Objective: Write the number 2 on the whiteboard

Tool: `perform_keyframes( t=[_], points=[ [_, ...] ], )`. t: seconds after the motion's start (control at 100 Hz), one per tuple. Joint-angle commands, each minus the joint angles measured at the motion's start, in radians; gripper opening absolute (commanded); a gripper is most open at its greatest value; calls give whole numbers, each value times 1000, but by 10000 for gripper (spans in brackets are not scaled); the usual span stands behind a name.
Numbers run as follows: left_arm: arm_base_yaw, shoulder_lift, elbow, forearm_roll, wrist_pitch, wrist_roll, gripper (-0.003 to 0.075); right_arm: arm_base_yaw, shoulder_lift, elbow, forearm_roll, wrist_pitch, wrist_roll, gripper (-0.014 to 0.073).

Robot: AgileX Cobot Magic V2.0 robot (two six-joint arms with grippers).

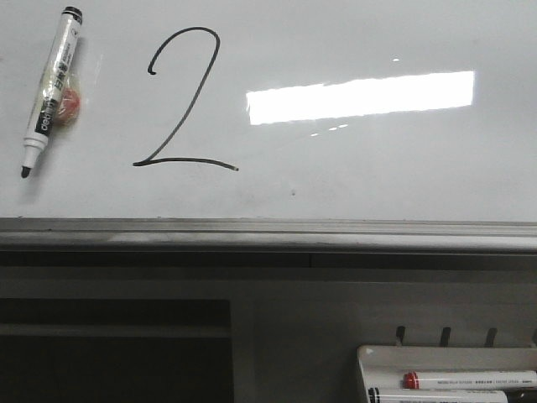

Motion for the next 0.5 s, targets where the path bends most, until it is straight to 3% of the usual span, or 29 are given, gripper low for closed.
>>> perform_keyframes(
  t=[0.0, 0.24, 0.49],
  points=[
    [-4, -70, 21, 20, -37, -5, -20, -7, -106, 82, -43, -212, 1, -59],
    [-4, -265, 128, 105, -64, -5, -20, -7, -416, 423, -38, -252, 1, -60],
    [-4, -300, 148, 126, -66, -5, -20, -7, -645, 602, -38, -260, 1, -60]
  ],
)
